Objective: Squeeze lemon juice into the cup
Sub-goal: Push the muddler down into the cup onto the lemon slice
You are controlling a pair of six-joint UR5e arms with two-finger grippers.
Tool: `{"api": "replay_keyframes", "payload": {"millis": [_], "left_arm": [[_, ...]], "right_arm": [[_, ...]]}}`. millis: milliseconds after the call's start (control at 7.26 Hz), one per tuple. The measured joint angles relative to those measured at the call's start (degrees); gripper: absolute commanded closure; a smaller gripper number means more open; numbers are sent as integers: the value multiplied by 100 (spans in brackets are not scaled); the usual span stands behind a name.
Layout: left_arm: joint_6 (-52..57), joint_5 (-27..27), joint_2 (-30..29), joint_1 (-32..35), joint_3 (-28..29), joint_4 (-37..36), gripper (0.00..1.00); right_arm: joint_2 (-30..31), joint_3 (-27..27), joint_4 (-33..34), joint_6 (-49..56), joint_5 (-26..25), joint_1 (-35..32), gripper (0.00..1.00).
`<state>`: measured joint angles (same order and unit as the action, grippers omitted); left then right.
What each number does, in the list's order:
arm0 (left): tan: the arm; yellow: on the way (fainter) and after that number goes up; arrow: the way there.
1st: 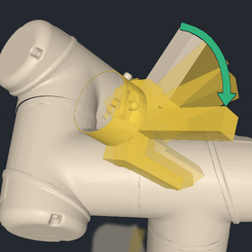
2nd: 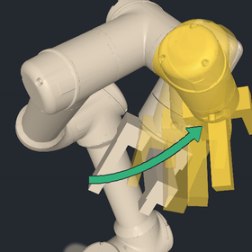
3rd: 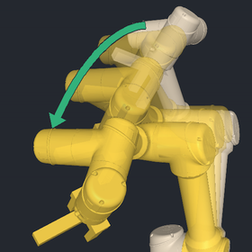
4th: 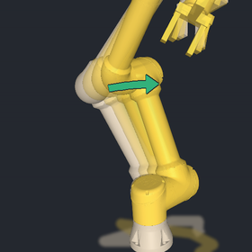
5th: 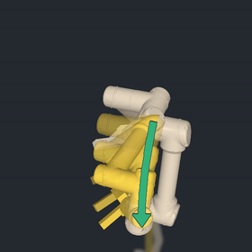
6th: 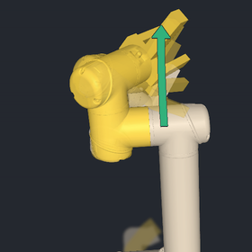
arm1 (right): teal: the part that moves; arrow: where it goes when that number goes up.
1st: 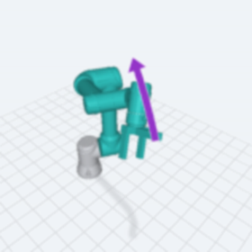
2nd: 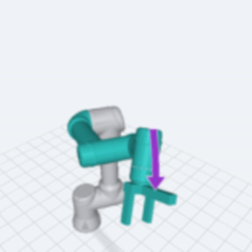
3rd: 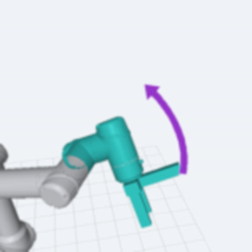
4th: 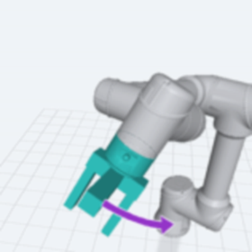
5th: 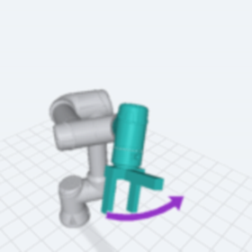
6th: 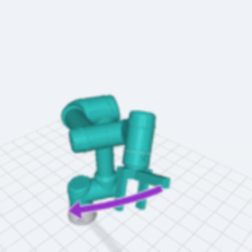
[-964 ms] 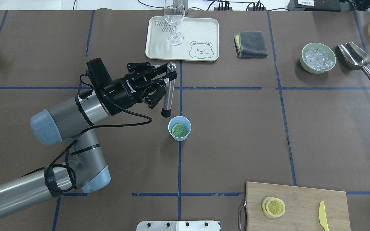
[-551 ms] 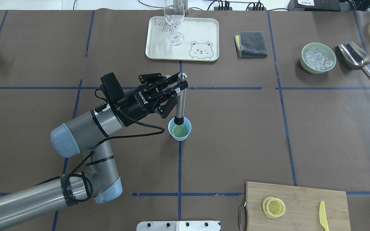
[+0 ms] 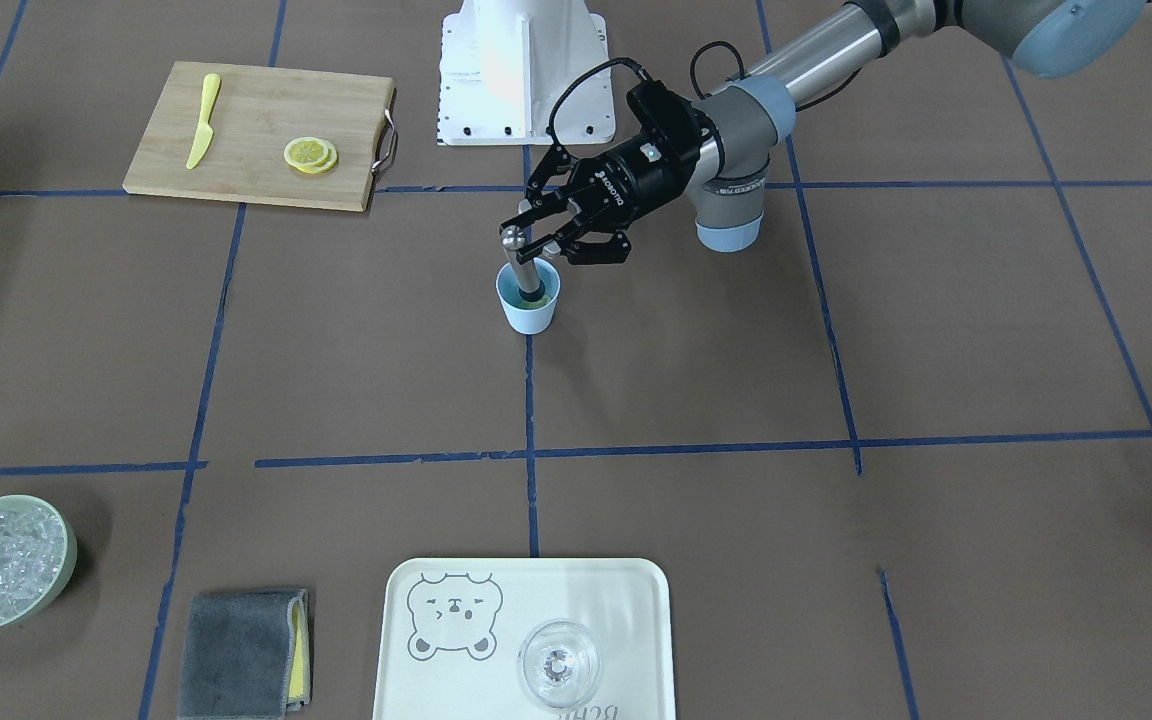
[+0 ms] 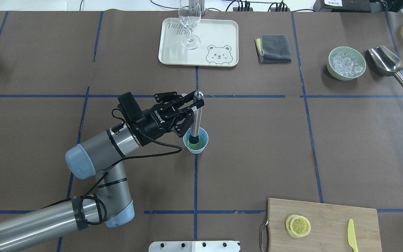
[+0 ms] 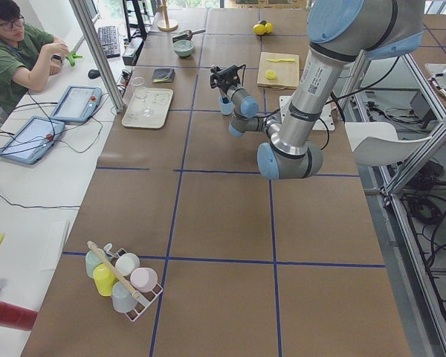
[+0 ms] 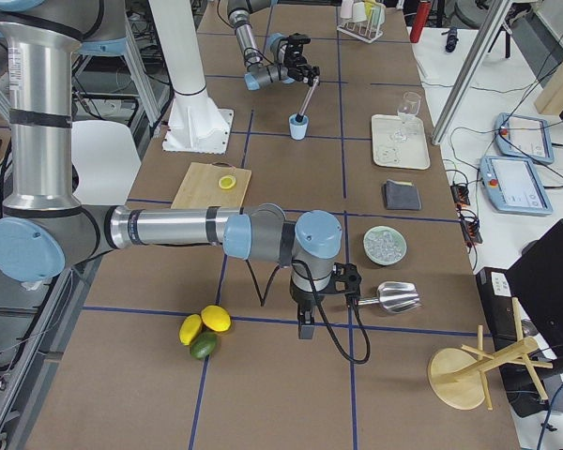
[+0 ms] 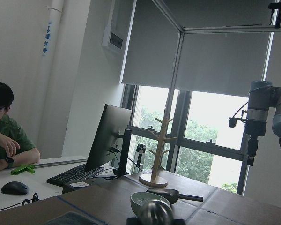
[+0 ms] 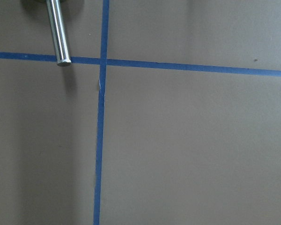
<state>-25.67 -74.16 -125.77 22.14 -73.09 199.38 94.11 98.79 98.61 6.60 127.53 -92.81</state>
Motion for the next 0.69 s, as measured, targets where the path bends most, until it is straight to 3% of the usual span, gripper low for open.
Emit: {"api": "replay_keyframes", "payload": {"millis": [413,689], "left_arm": [[0,100,-25,-142,141,4,100],[-20,-5,-102,12,-139,-5,100]], "right_arm": [[-19,0,0,-32,0,-2,0],[-23,0,0,-44,0,-8,0]]}}
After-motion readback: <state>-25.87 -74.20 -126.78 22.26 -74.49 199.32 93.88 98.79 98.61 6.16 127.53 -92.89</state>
